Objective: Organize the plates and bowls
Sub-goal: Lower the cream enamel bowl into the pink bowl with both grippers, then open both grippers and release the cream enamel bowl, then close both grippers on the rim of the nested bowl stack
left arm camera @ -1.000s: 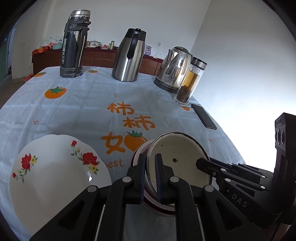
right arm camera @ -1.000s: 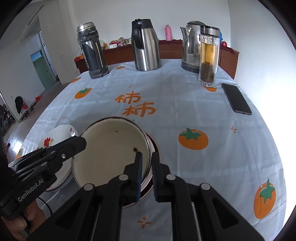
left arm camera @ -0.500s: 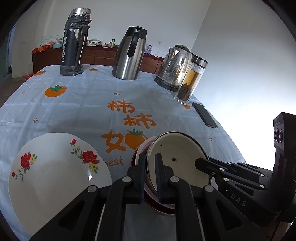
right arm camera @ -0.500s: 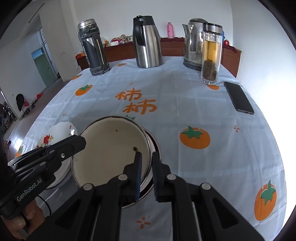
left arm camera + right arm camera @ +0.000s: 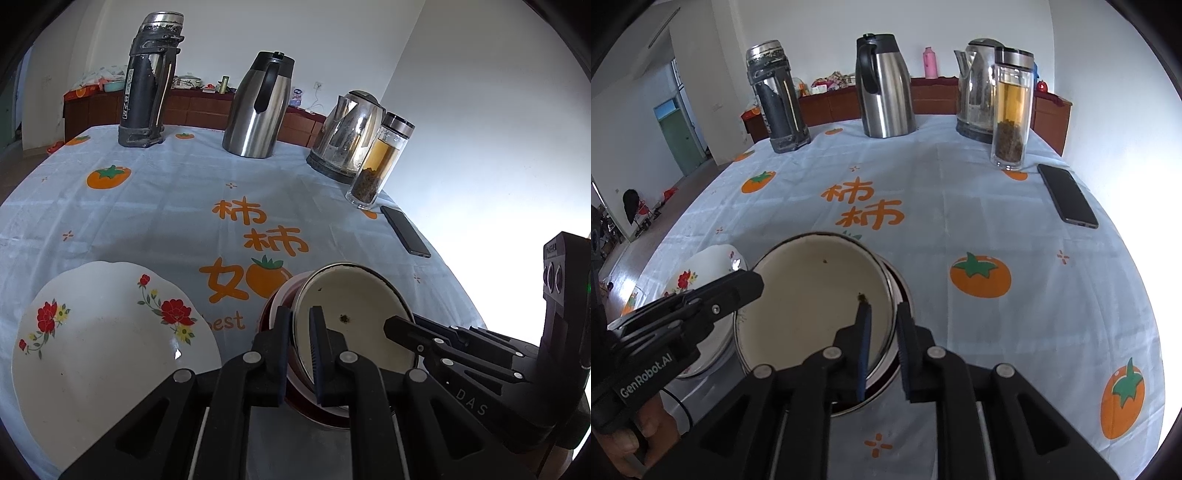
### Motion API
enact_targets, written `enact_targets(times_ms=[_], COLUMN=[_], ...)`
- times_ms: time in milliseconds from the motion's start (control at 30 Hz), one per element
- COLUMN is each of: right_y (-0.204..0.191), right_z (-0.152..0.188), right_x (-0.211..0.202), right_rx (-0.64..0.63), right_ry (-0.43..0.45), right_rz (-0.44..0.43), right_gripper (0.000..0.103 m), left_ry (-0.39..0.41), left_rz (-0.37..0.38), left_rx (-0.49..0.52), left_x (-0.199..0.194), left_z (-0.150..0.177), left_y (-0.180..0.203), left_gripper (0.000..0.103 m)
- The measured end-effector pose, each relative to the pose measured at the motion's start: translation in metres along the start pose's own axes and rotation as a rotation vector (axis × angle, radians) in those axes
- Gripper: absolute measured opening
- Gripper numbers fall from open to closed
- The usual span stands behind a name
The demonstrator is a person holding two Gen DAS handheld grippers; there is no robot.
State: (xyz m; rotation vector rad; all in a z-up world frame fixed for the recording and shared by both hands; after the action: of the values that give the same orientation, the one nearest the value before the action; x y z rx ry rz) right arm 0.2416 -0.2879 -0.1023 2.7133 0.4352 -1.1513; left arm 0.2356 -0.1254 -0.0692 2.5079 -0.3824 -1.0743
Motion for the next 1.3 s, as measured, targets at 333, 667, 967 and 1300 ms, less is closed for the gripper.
enact_targets(times_ms=[333,667,967,1300], right_y=[0.001,-0.006,-0.003,0.020], right_z=[-0.001,-0.008,-0.004,0.006], right_x=[0.000,-0.014,-0.016,-0.019], right_rx=[-0.004,-0.054,-0.037,0.048], right_ry=[0.018,0.085,0.106,0.131], right_rz=[0.012,0.043,0.035,0.071], right_gripper=[0.017,0.044,0.049,0.049], left_ry=[-0.003,0.065,0.048,0.006], left_rz=[0.019,0.027,0.014,-0.008], left_rx=[-0.005,0.033,0.017,0.015], left_x=[-0.001,-0.011,-0.006,0.003], left_z=[0.000,-0.005,-0.004,0.003], left_y=[0.000,0.007,0.001,-0.003], left_gripper=[0.018,0.049,0.049,0.049])
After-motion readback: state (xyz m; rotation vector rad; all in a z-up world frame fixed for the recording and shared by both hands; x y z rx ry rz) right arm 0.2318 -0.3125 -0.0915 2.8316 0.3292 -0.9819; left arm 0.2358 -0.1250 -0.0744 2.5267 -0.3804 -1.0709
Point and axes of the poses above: each gripper's, at about its wrist camera, not at the fingertips, and x roughly the way its jaws point, y to its right, z to its underside, the point moved 7 cm from there along x, roughly the way its jaws point, and after that the axes turned 10 degrees about -x, right-handed, at the moved point
